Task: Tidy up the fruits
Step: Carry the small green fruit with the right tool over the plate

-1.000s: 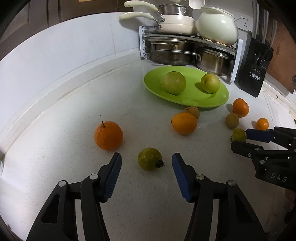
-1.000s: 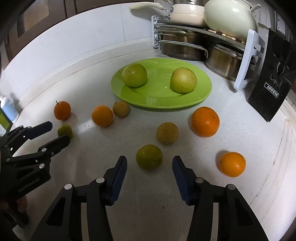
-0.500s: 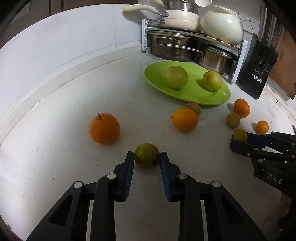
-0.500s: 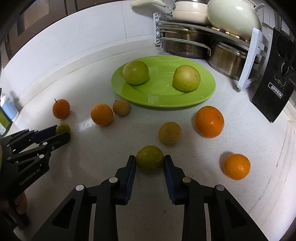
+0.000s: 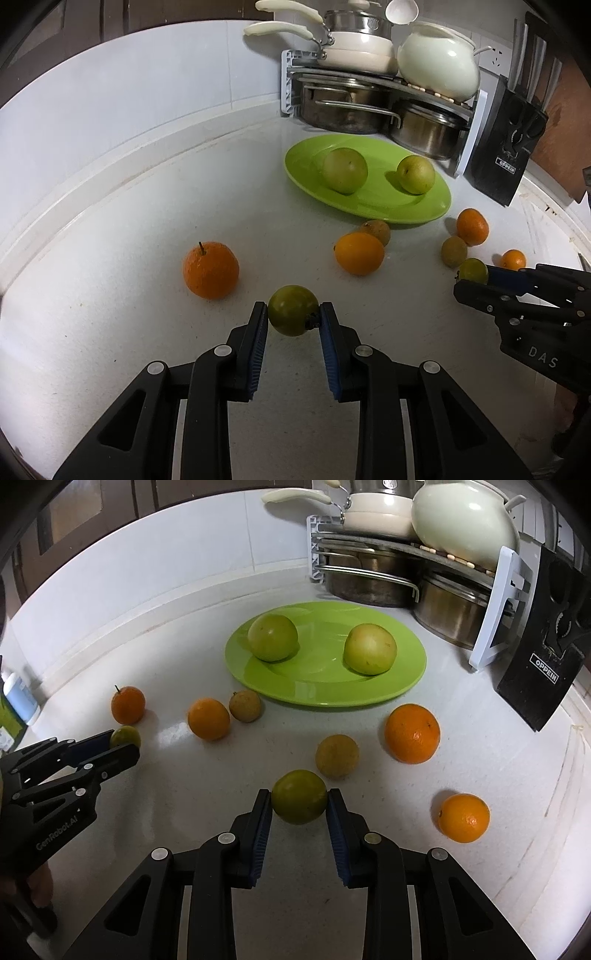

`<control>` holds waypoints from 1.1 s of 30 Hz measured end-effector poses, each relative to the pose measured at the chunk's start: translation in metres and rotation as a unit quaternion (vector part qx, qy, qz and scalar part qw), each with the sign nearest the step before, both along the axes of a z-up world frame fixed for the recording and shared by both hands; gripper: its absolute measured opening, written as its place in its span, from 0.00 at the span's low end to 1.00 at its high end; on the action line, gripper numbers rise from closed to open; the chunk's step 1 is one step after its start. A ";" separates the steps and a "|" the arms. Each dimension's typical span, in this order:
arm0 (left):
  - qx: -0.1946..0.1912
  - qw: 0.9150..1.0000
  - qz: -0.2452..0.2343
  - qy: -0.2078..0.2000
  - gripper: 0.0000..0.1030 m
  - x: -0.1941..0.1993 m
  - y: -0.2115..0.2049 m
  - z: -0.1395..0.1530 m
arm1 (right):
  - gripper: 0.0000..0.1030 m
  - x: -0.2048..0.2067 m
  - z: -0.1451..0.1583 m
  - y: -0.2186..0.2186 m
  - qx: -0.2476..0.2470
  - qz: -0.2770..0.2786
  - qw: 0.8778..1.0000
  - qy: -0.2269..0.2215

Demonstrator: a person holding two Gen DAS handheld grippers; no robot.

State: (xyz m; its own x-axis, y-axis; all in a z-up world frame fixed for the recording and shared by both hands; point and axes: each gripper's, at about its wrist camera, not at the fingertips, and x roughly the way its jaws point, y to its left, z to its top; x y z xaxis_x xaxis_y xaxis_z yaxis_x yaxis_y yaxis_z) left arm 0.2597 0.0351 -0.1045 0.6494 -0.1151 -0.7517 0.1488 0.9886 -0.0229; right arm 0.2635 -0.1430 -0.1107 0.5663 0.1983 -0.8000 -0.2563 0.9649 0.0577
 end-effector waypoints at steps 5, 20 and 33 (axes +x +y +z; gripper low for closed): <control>-0.002 1.000 -0.007 -0.011 0.28 -0.003 -0.002 0.011 | 0.30 0.000 0.011 -0.001 0.008 0.004 1.000 -0.011; -0.009 0.998 -0.043 -0.046 0.28 0.024 -0.023 0.048 | 0.30 0.021 0.051 -0.010 0.025 0.013 0.998 -0.058; 0.002 0.995 -0.081 -0.059 0.28 0.096 -0.049 0.070 | 0.30 0.089 0.068 -0.020 0.020 0.012 0.998 -0.063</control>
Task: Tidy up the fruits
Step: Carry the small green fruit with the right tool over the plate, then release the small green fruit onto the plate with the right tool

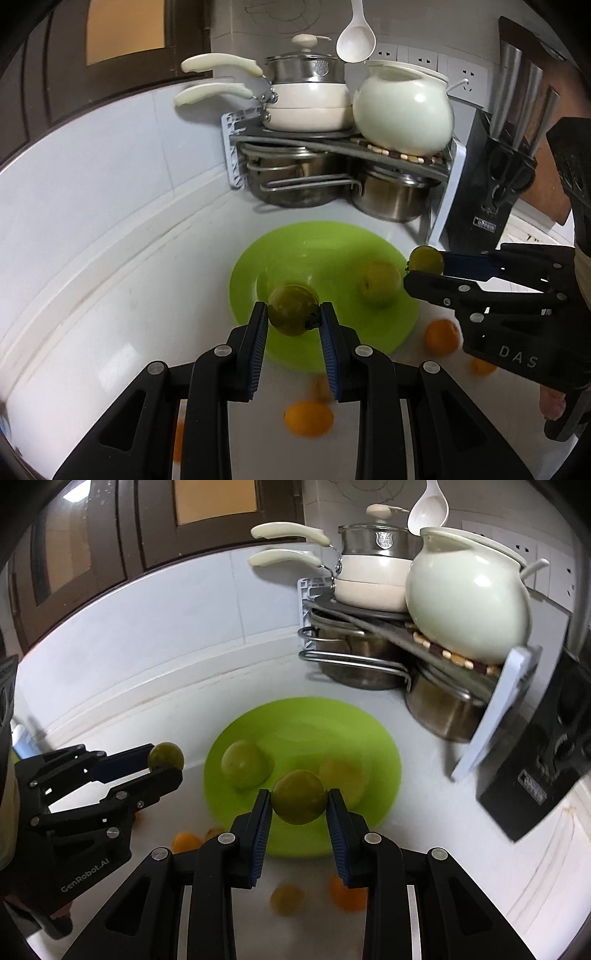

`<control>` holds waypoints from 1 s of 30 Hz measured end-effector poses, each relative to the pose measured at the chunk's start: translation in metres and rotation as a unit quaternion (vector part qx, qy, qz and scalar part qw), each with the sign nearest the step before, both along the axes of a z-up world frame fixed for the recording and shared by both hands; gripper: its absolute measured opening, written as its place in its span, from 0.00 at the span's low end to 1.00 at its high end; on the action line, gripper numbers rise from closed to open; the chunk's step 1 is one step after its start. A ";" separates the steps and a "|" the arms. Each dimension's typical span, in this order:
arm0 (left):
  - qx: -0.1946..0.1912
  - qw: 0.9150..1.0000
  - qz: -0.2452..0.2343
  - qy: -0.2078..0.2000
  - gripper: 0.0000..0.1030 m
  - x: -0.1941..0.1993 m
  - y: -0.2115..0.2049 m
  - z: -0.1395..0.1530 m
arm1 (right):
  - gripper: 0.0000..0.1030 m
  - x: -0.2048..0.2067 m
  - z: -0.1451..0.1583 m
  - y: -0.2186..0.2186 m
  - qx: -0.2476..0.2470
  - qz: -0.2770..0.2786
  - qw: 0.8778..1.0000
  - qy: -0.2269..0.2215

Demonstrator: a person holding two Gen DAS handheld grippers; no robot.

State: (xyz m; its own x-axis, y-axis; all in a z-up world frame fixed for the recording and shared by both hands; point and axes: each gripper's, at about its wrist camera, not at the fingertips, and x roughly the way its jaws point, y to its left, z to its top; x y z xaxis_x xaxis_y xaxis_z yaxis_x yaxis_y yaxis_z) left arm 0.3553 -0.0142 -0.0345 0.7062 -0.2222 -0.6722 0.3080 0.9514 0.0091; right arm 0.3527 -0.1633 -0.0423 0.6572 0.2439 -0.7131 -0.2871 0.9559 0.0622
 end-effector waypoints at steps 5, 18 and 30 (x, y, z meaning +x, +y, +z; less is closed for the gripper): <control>0.000 1.000 -0.006 0.015 0.28 0.028 -0.005 -0.001 | 0.30 0.028 0.000 0.000 -0.008 -0.001 1.000 0.007; 0.002 0.997 -0.009 0.082 0.28 0.092 -0.014 -0.020 | 0.30 0.088 -0.020 0.005 -0.008 -0.002 0.998 0.060; 0.008 0.993 -0.020 0.118 0.28 0.113 -0.023 -0.037 | 0.31 0.103 -0.037 0.005 -0.003 -0.006 0.996 0.086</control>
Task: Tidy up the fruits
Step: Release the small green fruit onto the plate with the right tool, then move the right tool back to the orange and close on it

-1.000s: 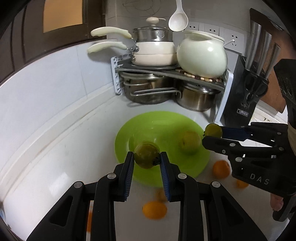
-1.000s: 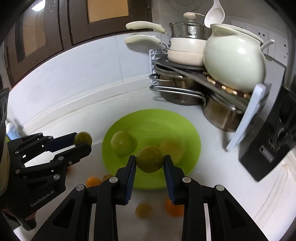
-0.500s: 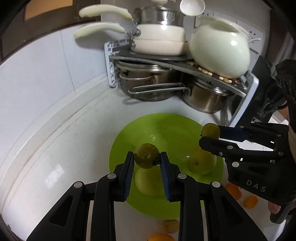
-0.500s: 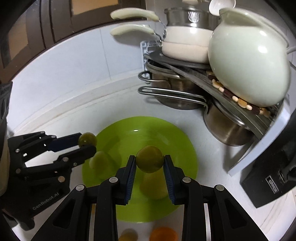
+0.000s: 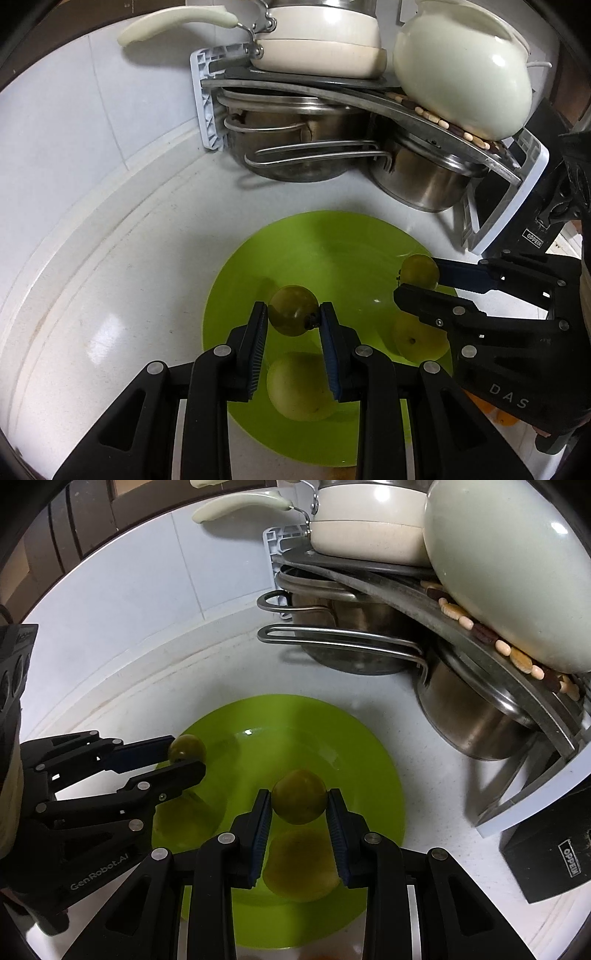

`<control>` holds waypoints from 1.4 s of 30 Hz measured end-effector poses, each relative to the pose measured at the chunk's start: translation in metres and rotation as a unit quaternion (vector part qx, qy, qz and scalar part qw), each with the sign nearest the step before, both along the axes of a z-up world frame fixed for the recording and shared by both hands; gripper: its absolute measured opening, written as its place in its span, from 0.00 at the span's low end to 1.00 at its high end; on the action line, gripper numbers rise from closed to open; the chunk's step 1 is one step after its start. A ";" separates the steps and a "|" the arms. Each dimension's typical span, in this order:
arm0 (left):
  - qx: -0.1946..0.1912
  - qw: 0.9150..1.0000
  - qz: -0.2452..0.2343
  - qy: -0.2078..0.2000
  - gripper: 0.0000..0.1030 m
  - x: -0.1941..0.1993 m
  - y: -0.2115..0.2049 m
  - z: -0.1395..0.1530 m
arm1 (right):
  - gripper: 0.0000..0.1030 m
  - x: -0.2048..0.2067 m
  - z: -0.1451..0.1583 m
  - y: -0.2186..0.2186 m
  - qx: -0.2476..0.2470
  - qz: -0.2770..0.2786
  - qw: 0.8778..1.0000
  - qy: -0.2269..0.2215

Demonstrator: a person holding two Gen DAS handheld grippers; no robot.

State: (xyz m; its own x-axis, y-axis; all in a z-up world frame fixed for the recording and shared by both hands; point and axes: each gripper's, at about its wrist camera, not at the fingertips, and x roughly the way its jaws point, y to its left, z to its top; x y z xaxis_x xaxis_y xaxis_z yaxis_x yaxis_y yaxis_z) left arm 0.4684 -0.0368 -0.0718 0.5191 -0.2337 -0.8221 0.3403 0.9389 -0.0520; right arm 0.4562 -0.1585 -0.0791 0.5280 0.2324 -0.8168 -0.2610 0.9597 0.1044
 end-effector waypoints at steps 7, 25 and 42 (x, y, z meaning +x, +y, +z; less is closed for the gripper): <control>-0.002 1.000 0.004 -0.005 0.29 -0.002 0.000 0.002 | 0.33 -0.001 0.000 -0.001 0.004 0.000 1.000 -0.001; 0.000 0.997 0.032 -0.073 0.46 -0.049 0.022 0.044 | 0.37 -0.046 0.032 -0.003 0.007 0.001 0.998 -0.059; -0.010 0.988 0.074 -0.137 0.66 -0.133 0.064 0.095 | 0.50 -0.122 0.083 0.015 0.019 0.018 0.990 -0.141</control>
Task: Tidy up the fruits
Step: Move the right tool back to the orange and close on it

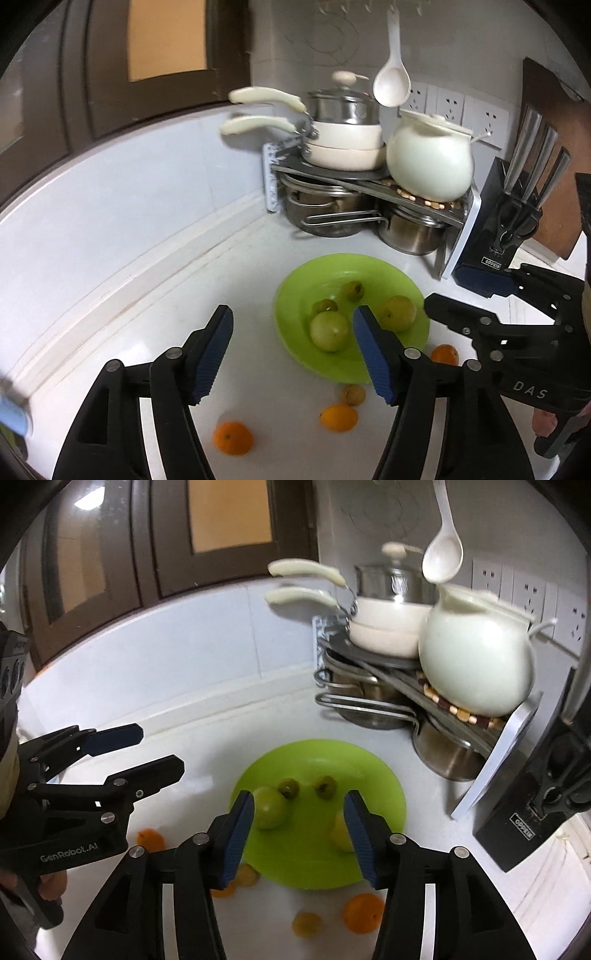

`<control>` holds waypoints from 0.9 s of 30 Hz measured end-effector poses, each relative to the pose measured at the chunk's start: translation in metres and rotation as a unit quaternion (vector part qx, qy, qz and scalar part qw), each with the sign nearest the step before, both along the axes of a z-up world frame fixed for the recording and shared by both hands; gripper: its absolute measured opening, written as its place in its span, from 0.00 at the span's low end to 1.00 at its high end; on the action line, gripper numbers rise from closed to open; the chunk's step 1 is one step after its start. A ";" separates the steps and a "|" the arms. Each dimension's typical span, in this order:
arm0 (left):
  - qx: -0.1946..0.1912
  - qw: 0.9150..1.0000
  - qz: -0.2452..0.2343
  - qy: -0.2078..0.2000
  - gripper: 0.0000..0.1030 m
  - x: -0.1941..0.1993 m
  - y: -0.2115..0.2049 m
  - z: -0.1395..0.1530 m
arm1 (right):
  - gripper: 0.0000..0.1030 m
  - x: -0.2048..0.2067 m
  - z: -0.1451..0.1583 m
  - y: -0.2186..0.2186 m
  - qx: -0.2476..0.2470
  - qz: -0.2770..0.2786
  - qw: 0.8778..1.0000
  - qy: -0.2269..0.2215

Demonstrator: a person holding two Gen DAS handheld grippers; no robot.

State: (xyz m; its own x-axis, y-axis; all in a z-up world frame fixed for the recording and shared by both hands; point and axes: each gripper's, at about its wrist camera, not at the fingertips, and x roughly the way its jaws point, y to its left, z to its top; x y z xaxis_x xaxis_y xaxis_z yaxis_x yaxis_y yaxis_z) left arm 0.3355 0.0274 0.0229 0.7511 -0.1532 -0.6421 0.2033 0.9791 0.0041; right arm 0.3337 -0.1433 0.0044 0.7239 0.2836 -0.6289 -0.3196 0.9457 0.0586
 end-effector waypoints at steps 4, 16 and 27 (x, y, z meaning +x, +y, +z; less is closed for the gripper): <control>0.000 1.000 0.014 -0.003 0.68 -0.017 0.014 0.005 | 0.56 -0.019 0.010 0.012 -0.007 0.004 1.000 -0.025; 0.021 0.999 0.048 -0.010 0.75 -0.068 0.061 0.001 | 0.56 -0.055 0.008 0.050 -0.010 0.024 0.999 -0.039; 0.021 0.999 0.043 -0.003 0.75 -0.090 0.082 -0.028 | 0.56 -0.073 -0.019 0.065 -0.002 0.008 1.000 -0.013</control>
